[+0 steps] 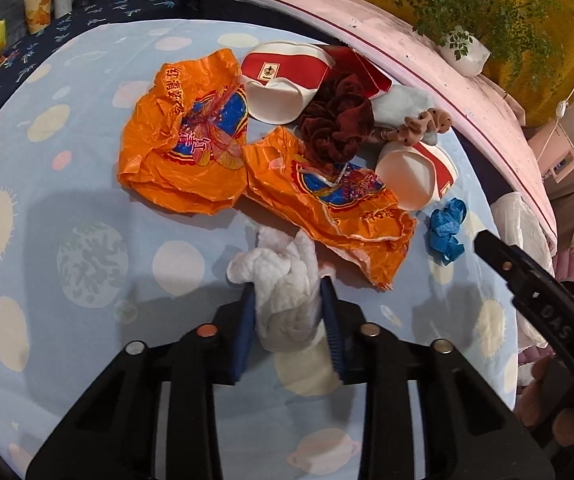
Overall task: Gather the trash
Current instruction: 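Grasp the white tissue with the left gripper while the right gripper grasps the blue tape measure, then carry the tissue and blue tape measure over the bin and release both, then move both grippers back over the orange plastic bags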
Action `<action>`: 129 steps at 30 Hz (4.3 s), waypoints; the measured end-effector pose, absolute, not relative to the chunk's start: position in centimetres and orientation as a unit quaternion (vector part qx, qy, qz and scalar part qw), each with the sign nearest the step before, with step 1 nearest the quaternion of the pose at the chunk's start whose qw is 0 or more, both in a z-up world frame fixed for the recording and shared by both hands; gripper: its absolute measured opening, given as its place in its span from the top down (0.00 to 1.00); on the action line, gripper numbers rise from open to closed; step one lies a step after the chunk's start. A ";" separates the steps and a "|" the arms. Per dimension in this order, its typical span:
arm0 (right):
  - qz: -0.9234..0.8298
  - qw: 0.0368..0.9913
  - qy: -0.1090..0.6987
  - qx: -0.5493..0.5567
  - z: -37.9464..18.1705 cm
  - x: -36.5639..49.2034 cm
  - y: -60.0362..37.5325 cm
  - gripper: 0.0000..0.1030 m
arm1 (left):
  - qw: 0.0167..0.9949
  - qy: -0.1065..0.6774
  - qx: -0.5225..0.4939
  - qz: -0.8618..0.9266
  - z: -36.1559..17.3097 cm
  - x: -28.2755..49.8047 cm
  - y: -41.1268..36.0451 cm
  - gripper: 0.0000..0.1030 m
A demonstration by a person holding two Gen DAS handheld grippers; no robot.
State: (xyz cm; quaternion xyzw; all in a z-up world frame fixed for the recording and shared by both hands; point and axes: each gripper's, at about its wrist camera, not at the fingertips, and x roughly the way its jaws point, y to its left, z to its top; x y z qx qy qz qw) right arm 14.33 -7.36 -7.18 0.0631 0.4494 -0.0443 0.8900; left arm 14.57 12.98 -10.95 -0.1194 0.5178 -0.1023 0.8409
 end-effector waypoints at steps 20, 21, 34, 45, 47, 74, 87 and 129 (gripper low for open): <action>-0.015 0.878 0.475 0.062 -9.9 16.5 -6.1 0.81 | 0.858 0.491 -0.124 -0.085 -7.4 15.0 14.8 0.75; -0.015 0.880 0.471 0.064 -9.5 16.3 -6.2 0.82 | 0.859 0.489 -0.123 -0.086 -7.2 15.0 14.7 0.75; -0.018 0.911 0.403 0.085 -2.7 12.9 -10.0 0.83 | 0.879 0.448 -0.090 -0.136 -2.1 14.6 8.4 0.75; -0.054 0.926 0.356 0.113 1.1 9.1 -15.8 0.83 | 0.883 0.423 -0.047 -0.196 1.5 13.7 -0.3 0.75; -0.064 0.927 0.350 0.117 1.5 8.5 -17.0 0.83 | 0.883 0.419 -0.039 -0.206 1.9 13.5 -1.7 0.75; -0.174 0.906 0.336 0.186 -0.7 3.0 -31.0 0.83 | 0.852 0.414 0.037 -0.319 2.4 12.3 -19.1 0.75; -0.179 0.902 0.343 0.191 -1.4 3.4 -31.9 0.83 | 0.845 0.422 0.042 -0.326 1.4 13.1 -20.8 0.75; -0.161 0.913 0.339 0.160 0.2 4.7 -26.7 0.46 | 0.869 0.432 -0.021 -0.240 0.9 14.9 -12.4 0.33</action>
